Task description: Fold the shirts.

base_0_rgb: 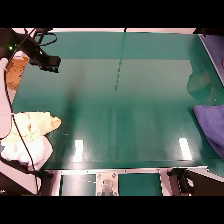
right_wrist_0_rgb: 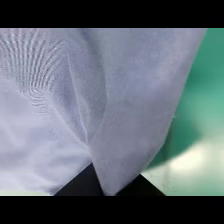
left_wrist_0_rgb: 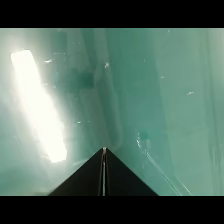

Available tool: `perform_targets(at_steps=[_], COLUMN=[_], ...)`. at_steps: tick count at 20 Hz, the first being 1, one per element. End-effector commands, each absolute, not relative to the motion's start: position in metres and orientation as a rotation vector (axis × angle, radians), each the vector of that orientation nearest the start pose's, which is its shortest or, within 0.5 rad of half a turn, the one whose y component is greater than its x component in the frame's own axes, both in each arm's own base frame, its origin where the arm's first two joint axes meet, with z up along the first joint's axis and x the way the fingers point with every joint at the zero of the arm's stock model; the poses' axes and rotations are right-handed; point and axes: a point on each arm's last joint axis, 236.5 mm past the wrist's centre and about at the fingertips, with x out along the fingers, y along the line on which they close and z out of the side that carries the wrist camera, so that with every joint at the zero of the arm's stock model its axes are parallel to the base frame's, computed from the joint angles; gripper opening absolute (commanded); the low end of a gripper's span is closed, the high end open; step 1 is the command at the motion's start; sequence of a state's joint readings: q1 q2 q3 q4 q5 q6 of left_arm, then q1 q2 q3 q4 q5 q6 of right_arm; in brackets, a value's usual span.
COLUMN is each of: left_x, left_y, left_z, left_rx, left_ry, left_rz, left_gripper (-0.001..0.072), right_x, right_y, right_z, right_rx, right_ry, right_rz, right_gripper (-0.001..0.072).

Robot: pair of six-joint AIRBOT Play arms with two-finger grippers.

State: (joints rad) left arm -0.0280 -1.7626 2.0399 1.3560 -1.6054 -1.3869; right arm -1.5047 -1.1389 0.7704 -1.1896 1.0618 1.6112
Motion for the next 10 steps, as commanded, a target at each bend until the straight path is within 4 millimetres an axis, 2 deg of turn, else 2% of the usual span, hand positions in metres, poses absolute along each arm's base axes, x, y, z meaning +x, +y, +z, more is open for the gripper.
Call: perform_targets(at_steps=[1,2,3,4,5,7,8,9,10], left_x=[0.477,0.477,0.478,0.48,0.482,0.483,0.483,0.484,0.484], left_y=[-0.064,-0.064,-0.065,-0.065,-0.065,-0.065,-0.065,-0.065,-0.065], left_z=[0.073,0.073,0.073,0.074,0.074,0.075,0.075,0.075,0.077], left_rx=[0.033,0.033,0.033,0.032,0.032,0.032,0.032,0.032,0.032], left_ry=[1.323,1.324,1.319,1.311,1.303,1.296,1.296,1.294,1.29], left_rz=[-0.335,-0.335,-0.335,-0.333,-0.332,-0.331,-0.331,-0.331,-0.331], left_gripper=[0.0021,0.0021,0.0021,0.0021,0.0021,0.0021,0.0021,0.0021,0.0021], right_x=[0.072,0.074,0.076,0.076,0.074,0.063,0.057,0.06,0.071], right_y=[-0.28,-0.28,-0.281,-0.281,-0.284,-0.291,-0.294,-0.298,-0.302], right_z=[-0.08,-0.08,-0.076,-0.069,-0.057,-0.024,-0.003,0.017,0.036], right_rx=[1.404,1.396,1.38,1.358,1.335,1.325,1.343,1.348,1.336], right_ry=[0.769,0.772,0.782,0.807,0.839,0.894,0.904,0.895,0.881], right_rz=[-1.172,-1.165,-1.146,-1.123,-1.108,-1.142,-1.191,-1.209,-1.201], right_gripper=[0.0018,0.002,0.0167,0.0414,0.0469,0.0466,0.0416,0.0319,0.03])
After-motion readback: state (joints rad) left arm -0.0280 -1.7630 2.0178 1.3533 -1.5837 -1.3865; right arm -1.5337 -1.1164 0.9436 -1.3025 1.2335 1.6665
